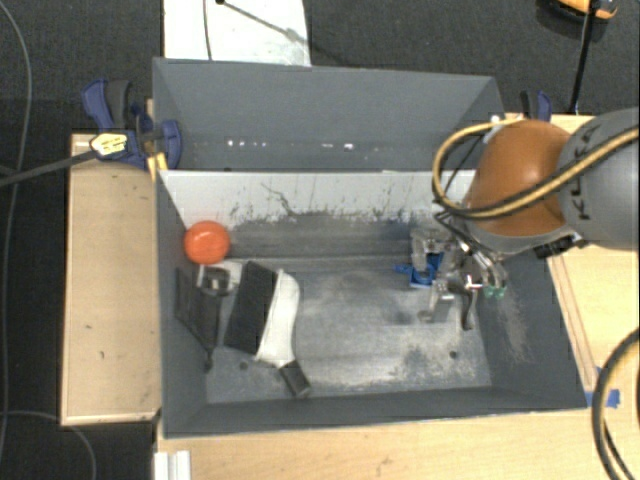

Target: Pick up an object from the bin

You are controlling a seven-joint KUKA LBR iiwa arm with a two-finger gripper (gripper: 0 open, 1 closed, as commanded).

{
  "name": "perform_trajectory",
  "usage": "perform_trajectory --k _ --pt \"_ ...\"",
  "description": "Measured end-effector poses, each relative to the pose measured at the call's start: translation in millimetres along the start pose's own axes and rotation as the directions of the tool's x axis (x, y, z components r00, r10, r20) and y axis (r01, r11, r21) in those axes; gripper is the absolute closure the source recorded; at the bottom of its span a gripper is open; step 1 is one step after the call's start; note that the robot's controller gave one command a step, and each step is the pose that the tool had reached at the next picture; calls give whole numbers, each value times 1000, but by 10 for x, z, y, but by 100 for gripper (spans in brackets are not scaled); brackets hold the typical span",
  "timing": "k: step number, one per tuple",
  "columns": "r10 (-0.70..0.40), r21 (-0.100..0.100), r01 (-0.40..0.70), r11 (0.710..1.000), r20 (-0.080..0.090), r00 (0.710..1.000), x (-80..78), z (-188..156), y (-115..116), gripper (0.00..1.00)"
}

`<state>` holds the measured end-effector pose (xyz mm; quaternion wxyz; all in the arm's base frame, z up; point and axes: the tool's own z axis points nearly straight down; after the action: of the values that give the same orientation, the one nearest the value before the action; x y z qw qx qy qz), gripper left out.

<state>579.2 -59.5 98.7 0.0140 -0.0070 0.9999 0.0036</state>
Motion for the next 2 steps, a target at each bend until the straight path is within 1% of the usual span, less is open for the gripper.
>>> perform_trajectory --k 1,2 --pt "-11 -5 11 1000 -19 1000 60 70 188 0" --pt "50 -10 -50 999 13 999 -95 164 -165 0"
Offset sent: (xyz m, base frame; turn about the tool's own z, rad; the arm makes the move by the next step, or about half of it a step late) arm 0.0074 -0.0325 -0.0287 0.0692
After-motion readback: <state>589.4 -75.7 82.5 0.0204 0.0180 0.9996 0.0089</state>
